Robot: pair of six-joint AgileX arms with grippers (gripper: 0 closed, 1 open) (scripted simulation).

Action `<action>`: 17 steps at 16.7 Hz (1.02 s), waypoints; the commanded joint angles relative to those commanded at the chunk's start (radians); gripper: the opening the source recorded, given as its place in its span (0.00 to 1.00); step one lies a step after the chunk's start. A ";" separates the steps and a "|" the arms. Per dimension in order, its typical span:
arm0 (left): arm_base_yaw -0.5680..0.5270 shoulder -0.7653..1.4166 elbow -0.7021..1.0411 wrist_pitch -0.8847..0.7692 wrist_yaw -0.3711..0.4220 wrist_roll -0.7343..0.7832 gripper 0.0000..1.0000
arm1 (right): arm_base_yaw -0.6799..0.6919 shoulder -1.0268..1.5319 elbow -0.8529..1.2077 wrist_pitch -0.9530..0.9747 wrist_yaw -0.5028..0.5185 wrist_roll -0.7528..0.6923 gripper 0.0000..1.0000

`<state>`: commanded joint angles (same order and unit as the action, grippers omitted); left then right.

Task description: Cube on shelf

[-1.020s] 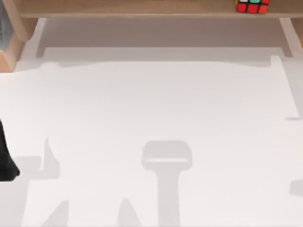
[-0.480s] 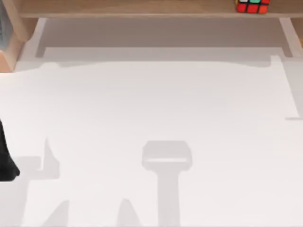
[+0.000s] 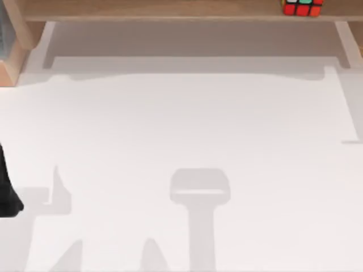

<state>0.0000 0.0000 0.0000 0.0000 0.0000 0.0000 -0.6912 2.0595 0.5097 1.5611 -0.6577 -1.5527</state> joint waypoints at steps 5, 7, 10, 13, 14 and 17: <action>0.000 0.000 0.000 0.000 0.000 0.000 1.00 | 0.002 0.001 0.003 -0.002 0.002 0.000 0.92; 0.000 0.000 0.000 0.000 0.000 0.000 1.00 | 0.002 0.001 0.003 -0.002 0.002 0.000 0.77; 0.000 0.000 0.000 0.000 0.000 0.000 1.00 | 0.002 0.001 0.003 -0.002 0.002 0.000 0.55; 0.000 0.000 0.000 0.000 0.000 0.000 1.00 | 0.002 0.001 0.003 -0.002 0.002 0.000 0.32; 0.000 0.000 0.000 0.000 0.000 0.000 1.00 | 0.002 0.001 0.003 -0.002 0.002 0.000 0.25; 0.000 0.000 0.000 0.000 0.000 0.000 1.00 | 0.002 0.001 0.003 -0.002 0.002 0.000 0.02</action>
<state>0.0000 0.0000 0.0000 0.0000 0.0000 0.0000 -0.6888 2.0607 0.5130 1.5589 -0.6554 -1.5528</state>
